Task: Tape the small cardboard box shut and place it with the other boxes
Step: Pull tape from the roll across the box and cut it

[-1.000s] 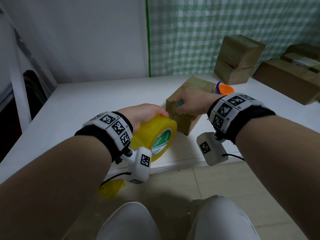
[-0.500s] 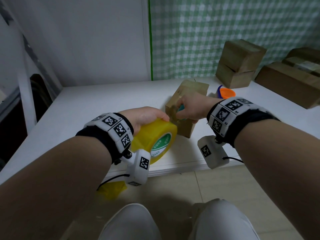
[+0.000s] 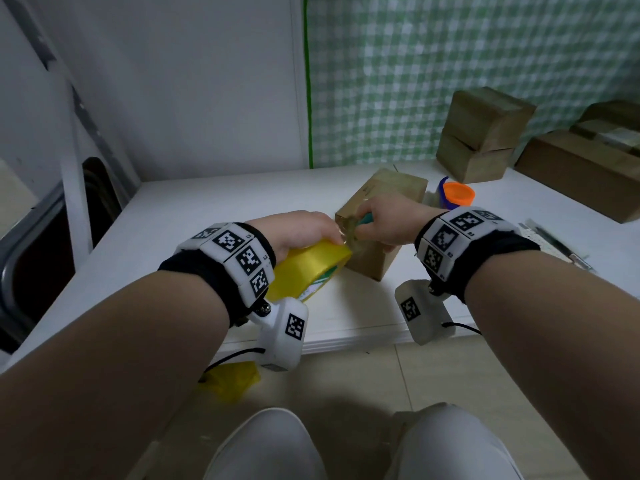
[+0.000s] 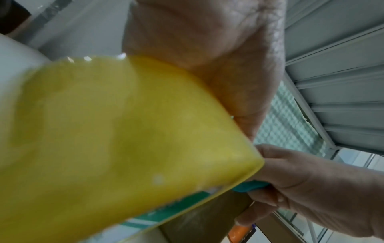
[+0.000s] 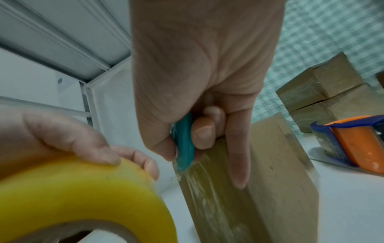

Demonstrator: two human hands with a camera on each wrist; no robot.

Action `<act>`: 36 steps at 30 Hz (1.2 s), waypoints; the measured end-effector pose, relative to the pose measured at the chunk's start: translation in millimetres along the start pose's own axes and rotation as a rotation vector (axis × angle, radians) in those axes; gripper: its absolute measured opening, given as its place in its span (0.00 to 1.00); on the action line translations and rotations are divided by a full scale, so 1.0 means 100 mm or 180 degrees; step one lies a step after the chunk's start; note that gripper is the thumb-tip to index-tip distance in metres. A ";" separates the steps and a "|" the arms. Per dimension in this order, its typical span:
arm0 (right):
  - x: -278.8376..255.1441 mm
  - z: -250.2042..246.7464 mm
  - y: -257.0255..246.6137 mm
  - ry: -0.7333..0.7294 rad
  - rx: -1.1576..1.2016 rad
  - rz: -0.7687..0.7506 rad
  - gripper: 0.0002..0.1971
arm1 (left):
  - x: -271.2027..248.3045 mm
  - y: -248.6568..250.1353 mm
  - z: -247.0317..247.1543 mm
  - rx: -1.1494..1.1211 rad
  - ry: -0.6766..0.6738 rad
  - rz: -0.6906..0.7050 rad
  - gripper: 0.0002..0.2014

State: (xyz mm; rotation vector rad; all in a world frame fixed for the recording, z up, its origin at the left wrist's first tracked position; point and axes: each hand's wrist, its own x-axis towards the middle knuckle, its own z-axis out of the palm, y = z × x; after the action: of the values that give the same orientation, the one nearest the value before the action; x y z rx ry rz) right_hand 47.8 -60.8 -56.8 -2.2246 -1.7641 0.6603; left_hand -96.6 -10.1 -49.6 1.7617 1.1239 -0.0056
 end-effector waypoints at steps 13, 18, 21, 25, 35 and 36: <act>-0.03 0.02 0.01 0.0037 -0.0476 -0.0098 0.14 | 0.02 -0.13 0.06 -0.0635 0.0009 -0.0432 0.20; 0.00 0.08 -0.04 0.0050 -0.1017 -0.0132 0.15 | 0.04 -0.15 0.05 -0.0660 0.0012 -0.0470 0.21; 0.02 0.11 -0.05 0.0057 -0.1280 -0.0230 0.16 | 0.07 -0.15 0.05 -0.0633 0.0000 -0.0480 0.20; 0.03 0.14 -0.07 0.0066 -0.1691 -0.0284 0.17 | 0.04 -0.17 0.03 -0.0645 -0.0066 -0.0504 0.18; 0.00 0.04 0.00 0.0026 -0.0864 -0.0259 0.11 | 0.15 -0.33 -0.14 0.1427 0.0927 -0.0047 0.22; -0.01 0.03 0.01 0.0084 -0.0570 -0.0211 0.11 | 0.17 -0.37 -0.15 0.1626 0.0949 -0.0084 0.23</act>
State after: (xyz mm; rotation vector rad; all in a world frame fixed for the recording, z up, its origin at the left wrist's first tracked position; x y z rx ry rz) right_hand 47.3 -62.6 -59.2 -2.2640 -1.9439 0.4738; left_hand -119.1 15.0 -76.5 2.2527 1.4527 -0.0513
